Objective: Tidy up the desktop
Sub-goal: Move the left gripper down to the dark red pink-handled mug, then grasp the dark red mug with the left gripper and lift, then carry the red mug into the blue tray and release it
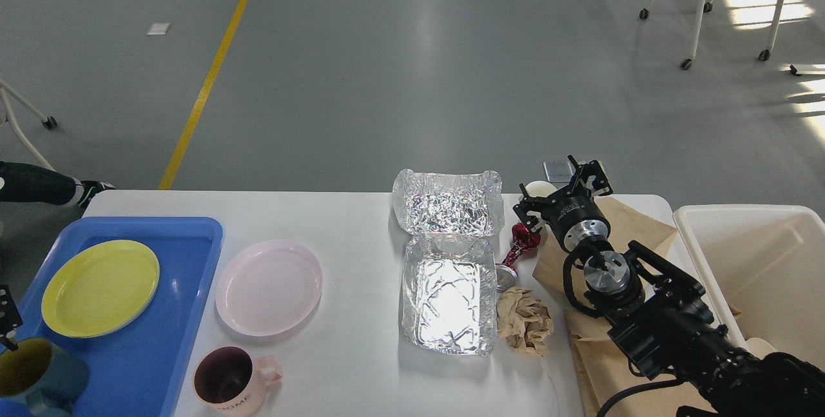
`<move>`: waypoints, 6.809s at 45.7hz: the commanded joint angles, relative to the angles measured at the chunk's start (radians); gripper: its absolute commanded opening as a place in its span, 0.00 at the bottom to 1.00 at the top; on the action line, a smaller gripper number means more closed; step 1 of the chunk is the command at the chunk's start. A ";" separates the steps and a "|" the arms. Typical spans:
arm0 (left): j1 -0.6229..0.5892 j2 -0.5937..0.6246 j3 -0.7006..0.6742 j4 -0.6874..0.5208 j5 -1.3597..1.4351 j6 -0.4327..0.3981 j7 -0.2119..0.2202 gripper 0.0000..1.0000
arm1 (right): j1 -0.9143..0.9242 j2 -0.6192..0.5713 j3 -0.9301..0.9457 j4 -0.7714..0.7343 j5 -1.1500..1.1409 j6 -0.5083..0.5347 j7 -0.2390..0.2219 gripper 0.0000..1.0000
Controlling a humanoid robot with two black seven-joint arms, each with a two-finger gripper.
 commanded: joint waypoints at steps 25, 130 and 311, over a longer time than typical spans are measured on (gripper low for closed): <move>-0.444 -0.315 0.346 -0.302 -0.019 0.000 -0.018 0.87 | 0.000 0.000 0.000 0.000 0.000 0.000 0.000 1.00; -0.302 -0.772 0.342 -0.474 -0.025 0.127 -0.061 0.87 | 0.000 0.000 0.000 0.000 0.000 0.000 0.000 1.00; -0.071 -0.095 0.102 -0.236 -0.046 0.000 -0.074 0.33 | 0.000 0.000 0.000 0.000 0.000 0.000 0.000 1.00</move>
